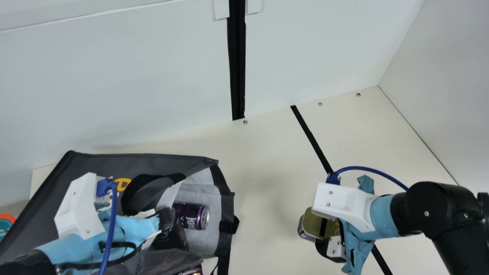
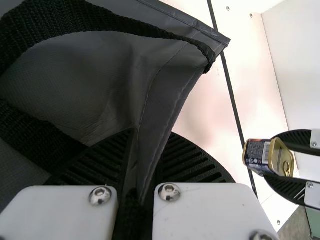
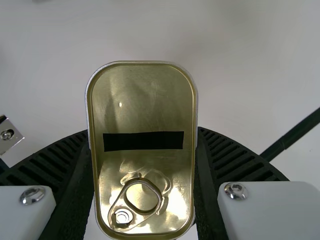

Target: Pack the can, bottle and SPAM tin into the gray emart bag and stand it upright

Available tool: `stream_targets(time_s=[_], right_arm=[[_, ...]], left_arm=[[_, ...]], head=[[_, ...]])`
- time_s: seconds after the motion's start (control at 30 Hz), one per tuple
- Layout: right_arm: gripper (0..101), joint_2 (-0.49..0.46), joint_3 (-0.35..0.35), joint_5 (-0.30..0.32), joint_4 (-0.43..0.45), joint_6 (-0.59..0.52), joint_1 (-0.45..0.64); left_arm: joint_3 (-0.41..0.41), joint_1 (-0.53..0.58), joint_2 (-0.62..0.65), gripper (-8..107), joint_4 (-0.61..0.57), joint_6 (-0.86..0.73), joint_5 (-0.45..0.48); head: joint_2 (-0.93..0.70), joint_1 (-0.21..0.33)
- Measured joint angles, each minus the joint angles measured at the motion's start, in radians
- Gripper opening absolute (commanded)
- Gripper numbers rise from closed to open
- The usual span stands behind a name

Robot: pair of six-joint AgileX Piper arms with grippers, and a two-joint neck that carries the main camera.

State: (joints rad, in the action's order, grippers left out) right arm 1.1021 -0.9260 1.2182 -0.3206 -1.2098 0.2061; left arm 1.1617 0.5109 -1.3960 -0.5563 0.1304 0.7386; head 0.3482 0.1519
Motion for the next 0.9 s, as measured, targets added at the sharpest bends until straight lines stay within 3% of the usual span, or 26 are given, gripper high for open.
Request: stream_targets(time_s=[0.57, 0.9], right_arm=[[0, -0.037, 0.044, 0.002, -0.047, 0.019, -0.164], [0, -0.03, 0.06, 0.001, -0.171, -0.043, -0.162]], left_arm=[[0.0, 0.0, 0.0, -8, 0.0, 0.0, 0.0], [0.0, 0.0, 0.0, -8, 0.0, 0.0, 0.0]], head=[[0.0, 0.0], [0.0, 0.0]])
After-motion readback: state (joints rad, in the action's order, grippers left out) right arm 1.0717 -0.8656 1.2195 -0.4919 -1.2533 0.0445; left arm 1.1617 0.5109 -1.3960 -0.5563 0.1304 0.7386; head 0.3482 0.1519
